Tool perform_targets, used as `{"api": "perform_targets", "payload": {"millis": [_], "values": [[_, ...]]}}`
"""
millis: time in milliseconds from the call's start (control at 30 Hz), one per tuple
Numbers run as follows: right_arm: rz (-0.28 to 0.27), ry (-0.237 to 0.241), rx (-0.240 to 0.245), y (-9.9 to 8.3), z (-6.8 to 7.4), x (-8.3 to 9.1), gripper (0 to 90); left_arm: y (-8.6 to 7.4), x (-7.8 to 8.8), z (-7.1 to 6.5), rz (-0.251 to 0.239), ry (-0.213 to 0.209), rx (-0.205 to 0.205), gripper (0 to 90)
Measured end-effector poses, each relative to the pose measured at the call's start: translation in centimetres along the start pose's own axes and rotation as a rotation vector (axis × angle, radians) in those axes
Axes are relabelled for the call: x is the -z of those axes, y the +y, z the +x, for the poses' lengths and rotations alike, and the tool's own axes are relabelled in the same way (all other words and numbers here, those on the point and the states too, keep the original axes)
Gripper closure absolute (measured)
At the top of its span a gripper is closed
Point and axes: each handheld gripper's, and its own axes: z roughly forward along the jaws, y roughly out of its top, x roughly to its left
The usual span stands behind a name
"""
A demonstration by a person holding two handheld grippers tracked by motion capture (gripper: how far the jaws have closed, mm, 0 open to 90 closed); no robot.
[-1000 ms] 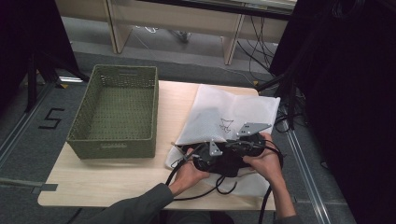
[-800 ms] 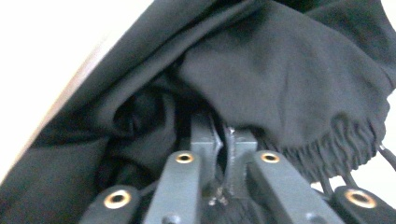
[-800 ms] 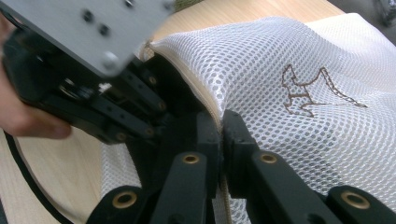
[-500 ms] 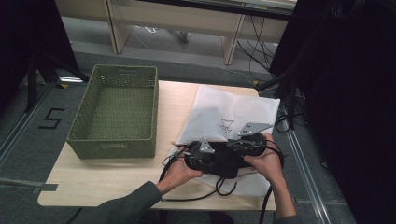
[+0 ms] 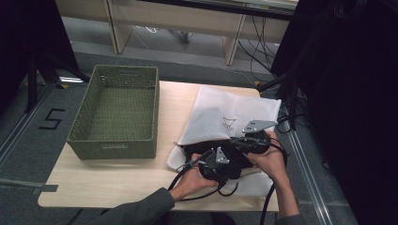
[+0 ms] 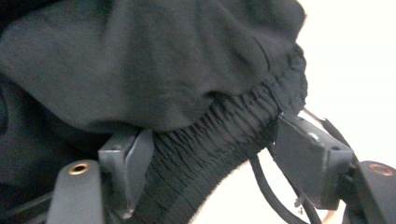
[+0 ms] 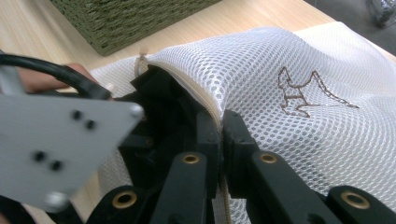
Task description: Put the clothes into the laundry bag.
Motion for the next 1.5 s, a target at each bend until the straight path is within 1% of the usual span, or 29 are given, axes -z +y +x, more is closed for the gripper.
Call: {"api": "perform_targets", "payload": {"millis": [33, 67, 133, 200, 233, 267, 300, 367, 433, 533, 567, 600, 633, 667, 700, 767, 833, 900, 933, 1000, 1067, 1100, 1167, 1200, 1233, 1300, 1333, 1400, 1500], "values": [[0.001, 0.002, -0.001, 0.0, 0.0, 0.0, 87.5, 0.0, 0.0, 0.0, 0.0, 0.0, 0.0, 36.7], [0.001, 0.002, -0.004, 0.1, 0.0, 0.1, 87.6, 0.3, -0.2, 0.1, -0.002, 0.015, -0.025, 47.5], [-0.005, 0.009, -0.01, 0.1, 0.1, 0.2, 87.6, 0.5, -0.5, 0.4, 0.003, 0.042, -0.034, 67.8], [-0.01, 0.012, -0.004, 0.3, 0.2, 0.3, 87.6, 0.7, -0.7, 0.8, 0.0, 0.043, 0.01, 75.1], [-0.011, 0.007, -0.007, 0.3, 0.2, 0.4, 87.5, 0.9, -0.6, 1.0, -0.013, 0.092, -0.008, 87.3], [-0.008, 0.005, -0.015, 0.3, 0.2, 0.5, 87.6, 1.0, -0.5, 1.2, -0.014, 0.117, -0.034, 88.4], [-0.01, 0.005, -0.014, 0.3, 0.1, 0.5, 87.5, 1.2, -0.6, 1.5, -0.004, 0.12, -0.044, 88.6], [-0.014, 0.002, -0.023, 0.1, -0.1, 0.6, 87.6, 1.3, -0.6, 1.9, -0.002, 0.115, -0.035, 88.7], [-0.019, -0.003, -0.033, -0.1, -0.4, 0.7, 87.6, 1.1, -0.5, 1.9, -0.003, 0.091, -0.031, 88.5], [-0.019, -0.003, -0.037, -0.3, -0.6, 0.7, 87.6, 1.0, 0.0, 1.6, -0.013, 0.07, -0.057, 86.4], [-0.018, -0.005, -0.039, -0.3, -0.6, 0.7, 87.6, 1.0, 0.0, 1.6, -0.013, 0.07, -0.057, 82.9], [-0.017, -0.005, -0.042, -0.3, -0.6, 0.7, 87.6, 0.8, 0.6, 1.6, 0.004, 0.006, -0.053, 75.3], [-0.018, -0.004, -0.042, -0.3, -0.6, 0.7, 87.6, 0.4, 1.2, 1.6, 0.012, -0.025, -0.044, 69.6], [-0.019, -0.006, -0.044, -0.3, -0.6, 0.7, 87.6, 0.1, 1.7, 1.6, 0.017, -0.032, -0.05, 65.3], [-0.018, -0.007, -0.042, -0.3, -0.6, 0.8, 87.6, 0.1, 1.7, 1.6, 0.017, -0.032, -0.05, 60.9], [-0.02, -0.005, -0.042, -0.3, -0.7, 0.8, 87.6, -0.7, 3.2, 1.9, 0.054, -0.028, -0.08, 51.4], [-0.017, -0.006, -0.039, -0.3, -0.6, 0.7, 87.6, -1.3, 4.0, 2.3, 0.075, -0.004, -0.093, 42.3], [-0.015, -0.004, -0.036, -0.3, -0.5, 0.7, 87.6, -1.9, 4.2, 2.9, 0.087, 0.041, -0.117, 38.7], [-0.013, -0.004, -0.038, -0.2, -0.5, 0.7, 87.6, -2.1, 3.9, 3.2, 0.093, 0.041, -0.113, 37.8], [-0.014, -0.003, -0.031, -0.1, -0.4, 0.6, 87.6, -2.4, 3.0, 3.6, 0.11, 0.021, -0.101, 39.4], [-0.012, -0.002, -0.024, -0.1, -0.3, 0.6, 87.6, -2.3, 2.3, 3.7, 0.105, 0.041, -0.138, 48.1], [-0.013, 0.001, -0.023, -0.1, -0.3, 0.6, 87.6, -2.0, 2.1, 3.6, 0.112, 0.04, -0.14, 52.9], [-0.008, 0.009, -0.024, -0.1, -0.3, 0.5, 87.6, -1.4, 1.9, 3.1, 0.125, 0.069, -0.176, 71.8], [-0.008, 0.01, -0.027, -0.1, -0.2, 0.5, 87.6, -1.1, 1.8, 2.7, 0.139, 0.09, -0.214, 74.4], [-0.008, 0.008, -0.024, -0.2, -0.3, 0.5, 87.6, -0.9, 1.7, 2.5, 0.134, 0.103, -0.219, 76.0], [-0.009, 0.007, -0.021, -0.2, -0.3, 0.5, 87.6, -0.7, 1.5, 2.5, 0.124, 0.11, -0.215, 78.4], [-0.01, 0.008, -0.028, -0.2, -0.3, 0.6, 87.6, -0.1, 1.5, 2.7, 0.086, 0.131, -0.198, 80.4], [-0.008, 0.007, -0.027, -0.3, -0.3, 0.6, 87.6, 0.5, 1.4, 3.2, 0.066, 0.141, -0.175, 81.6], [-0.009, 0.01, -0.033, -0.3, -0.4, 0.6, 87.6, 0.9, 0.8, 4.3, 0.055, 0.17, -0.156, 82.9]]}}
